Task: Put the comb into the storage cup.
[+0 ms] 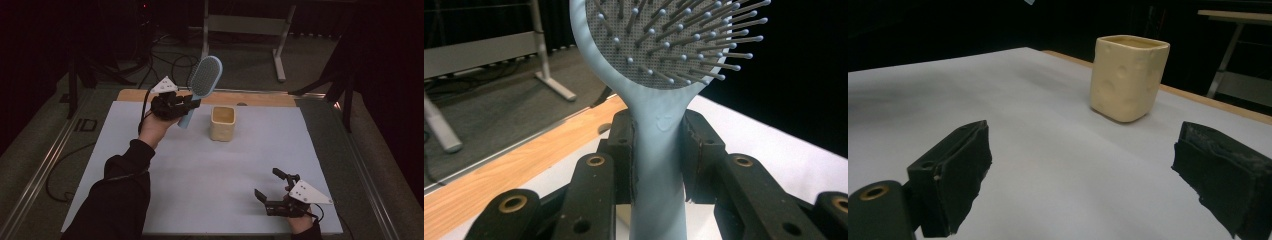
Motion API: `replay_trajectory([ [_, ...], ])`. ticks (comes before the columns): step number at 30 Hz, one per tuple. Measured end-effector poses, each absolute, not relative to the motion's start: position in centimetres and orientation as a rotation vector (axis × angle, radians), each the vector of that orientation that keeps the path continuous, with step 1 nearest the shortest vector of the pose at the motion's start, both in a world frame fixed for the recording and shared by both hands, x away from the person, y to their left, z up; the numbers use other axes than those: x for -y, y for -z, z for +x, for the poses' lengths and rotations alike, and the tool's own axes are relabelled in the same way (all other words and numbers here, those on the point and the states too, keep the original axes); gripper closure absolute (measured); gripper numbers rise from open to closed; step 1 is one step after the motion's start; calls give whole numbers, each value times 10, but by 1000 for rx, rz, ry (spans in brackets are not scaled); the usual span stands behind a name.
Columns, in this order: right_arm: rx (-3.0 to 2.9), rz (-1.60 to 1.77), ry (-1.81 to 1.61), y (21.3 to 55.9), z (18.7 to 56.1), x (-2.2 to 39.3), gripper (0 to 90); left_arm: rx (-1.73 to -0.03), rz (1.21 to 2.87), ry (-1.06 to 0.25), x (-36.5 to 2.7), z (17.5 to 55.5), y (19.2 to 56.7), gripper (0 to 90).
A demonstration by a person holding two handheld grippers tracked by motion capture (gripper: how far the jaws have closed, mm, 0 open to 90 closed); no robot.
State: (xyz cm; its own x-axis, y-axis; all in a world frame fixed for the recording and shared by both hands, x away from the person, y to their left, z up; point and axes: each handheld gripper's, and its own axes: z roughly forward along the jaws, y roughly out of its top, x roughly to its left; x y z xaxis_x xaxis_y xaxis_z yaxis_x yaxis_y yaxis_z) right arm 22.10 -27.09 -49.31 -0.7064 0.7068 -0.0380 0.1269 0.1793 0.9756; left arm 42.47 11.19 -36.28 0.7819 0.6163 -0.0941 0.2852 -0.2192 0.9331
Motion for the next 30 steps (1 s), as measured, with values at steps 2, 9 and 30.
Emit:
replay_trajectory([
  [2,-1971,781,-1560,493,221,271,80,-690,1811,-354,-110,426,362,706],
  [9,-1968,780,-1567,493,222,271,80,-682,1805,-355,-94,432,356,706],
  [30,-1969,779,-1578,493,223,272,80,-640,1773,-365,-63,445,351,705],
])
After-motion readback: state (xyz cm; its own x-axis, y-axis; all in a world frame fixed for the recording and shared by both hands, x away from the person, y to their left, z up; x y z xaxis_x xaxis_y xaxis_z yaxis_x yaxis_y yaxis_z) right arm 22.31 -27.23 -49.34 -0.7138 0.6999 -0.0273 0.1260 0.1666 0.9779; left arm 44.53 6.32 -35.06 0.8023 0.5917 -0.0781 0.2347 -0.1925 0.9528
